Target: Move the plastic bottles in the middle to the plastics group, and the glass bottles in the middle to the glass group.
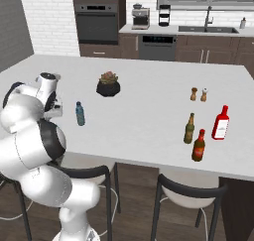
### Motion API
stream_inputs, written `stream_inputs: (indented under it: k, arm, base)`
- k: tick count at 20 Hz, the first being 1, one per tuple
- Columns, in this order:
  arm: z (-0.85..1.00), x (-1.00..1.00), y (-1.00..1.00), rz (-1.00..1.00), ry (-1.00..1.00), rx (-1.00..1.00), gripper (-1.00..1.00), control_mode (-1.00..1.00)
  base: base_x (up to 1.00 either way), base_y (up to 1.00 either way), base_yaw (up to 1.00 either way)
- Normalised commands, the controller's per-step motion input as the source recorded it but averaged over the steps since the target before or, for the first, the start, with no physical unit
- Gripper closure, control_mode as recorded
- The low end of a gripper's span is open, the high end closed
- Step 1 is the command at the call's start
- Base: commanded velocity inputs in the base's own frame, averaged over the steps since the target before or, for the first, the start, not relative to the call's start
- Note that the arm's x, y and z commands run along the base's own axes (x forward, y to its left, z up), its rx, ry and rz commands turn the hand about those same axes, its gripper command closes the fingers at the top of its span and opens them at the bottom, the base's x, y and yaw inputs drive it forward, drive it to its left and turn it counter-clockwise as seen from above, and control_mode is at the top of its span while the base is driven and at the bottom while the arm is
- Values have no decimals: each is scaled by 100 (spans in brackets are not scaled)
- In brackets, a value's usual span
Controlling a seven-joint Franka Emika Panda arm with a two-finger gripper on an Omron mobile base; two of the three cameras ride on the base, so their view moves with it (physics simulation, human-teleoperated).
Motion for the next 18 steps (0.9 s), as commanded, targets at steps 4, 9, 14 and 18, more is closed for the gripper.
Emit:
stream_inputs:
  k: [4, 9, 14, 18]
  arm:
    - [3, 2, 100, 23, 1, 0, 100, -100]
    - [0, 3, 89, 38, 0, 2, 100, -100]
    - [0, 22, 71, 34, -2, 5, 100, -100]
    - [0, 25, 34, 10, -5, 1, 100, -100]
  base:
    - [0, 0, 0]
    - [0, 0, 0]
    - [0, 0, 0]
    - [0, 0, 0]
